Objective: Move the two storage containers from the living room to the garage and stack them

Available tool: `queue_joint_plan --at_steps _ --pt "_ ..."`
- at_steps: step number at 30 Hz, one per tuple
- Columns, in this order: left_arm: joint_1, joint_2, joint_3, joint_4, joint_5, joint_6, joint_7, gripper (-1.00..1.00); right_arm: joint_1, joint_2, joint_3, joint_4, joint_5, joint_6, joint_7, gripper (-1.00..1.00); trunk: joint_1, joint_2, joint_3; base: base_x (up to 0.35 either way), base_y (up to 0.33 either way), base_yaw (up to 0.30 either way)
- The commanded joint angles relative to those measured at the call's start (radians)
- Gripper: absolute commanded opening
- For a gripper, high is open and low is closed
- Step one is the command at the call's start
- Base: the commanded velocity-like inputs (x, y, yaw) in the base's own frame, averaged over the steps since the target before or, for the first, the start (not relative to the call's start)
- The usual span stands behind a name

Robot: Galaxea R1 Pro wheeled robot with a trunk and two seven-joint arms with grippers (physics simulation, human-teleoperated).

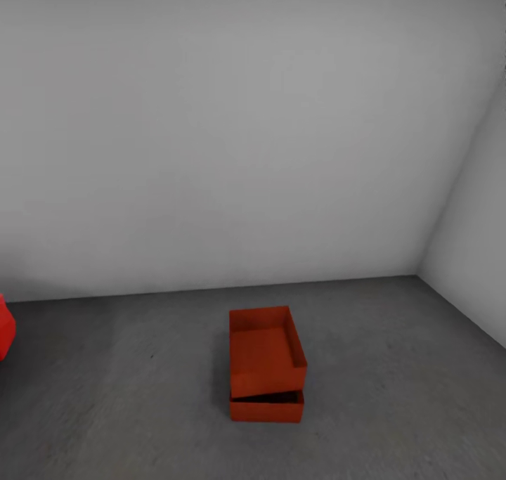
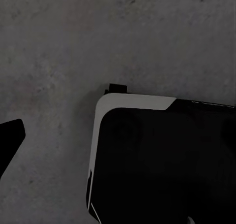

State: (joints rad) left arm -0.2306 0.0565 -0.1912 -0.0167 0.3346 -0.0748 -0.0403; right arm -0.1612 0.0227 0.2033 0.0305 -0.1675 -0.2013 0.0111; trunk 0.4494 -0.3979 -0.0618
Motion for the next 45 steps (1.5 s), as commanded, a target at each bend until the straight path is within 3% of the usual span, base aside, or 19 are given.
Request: queue_joint_plan --at_steps 1,23,45 --pt "-0.001 0.0 -0.008 0.001 0.011 -0.003 -0.004 1.0 -0.002 0.0 0.008 0.003 -0.01 -0.006 0.001 1.0 0.001 -0.002 -0.001 0.0 0.0 0.0" --pt "-0.001 0.0 -0.008 0.001 0.011 -0.003 -0.004 1.0 -0.001 0.0 0.008 0.003 -0.01 -0.006 0.001 1.0 0.001 -0.002 0.034 0.0 0.0 0.0" --pt "-0.001 0.0 -0.008 0.001 0.011 -0.003 -0.004 1.0 -0.002 -0.003 0.016 0.002 0.003 0.002 0.001 1.0 0.001 -0.002 0.037 0.0 0.0 0.0"
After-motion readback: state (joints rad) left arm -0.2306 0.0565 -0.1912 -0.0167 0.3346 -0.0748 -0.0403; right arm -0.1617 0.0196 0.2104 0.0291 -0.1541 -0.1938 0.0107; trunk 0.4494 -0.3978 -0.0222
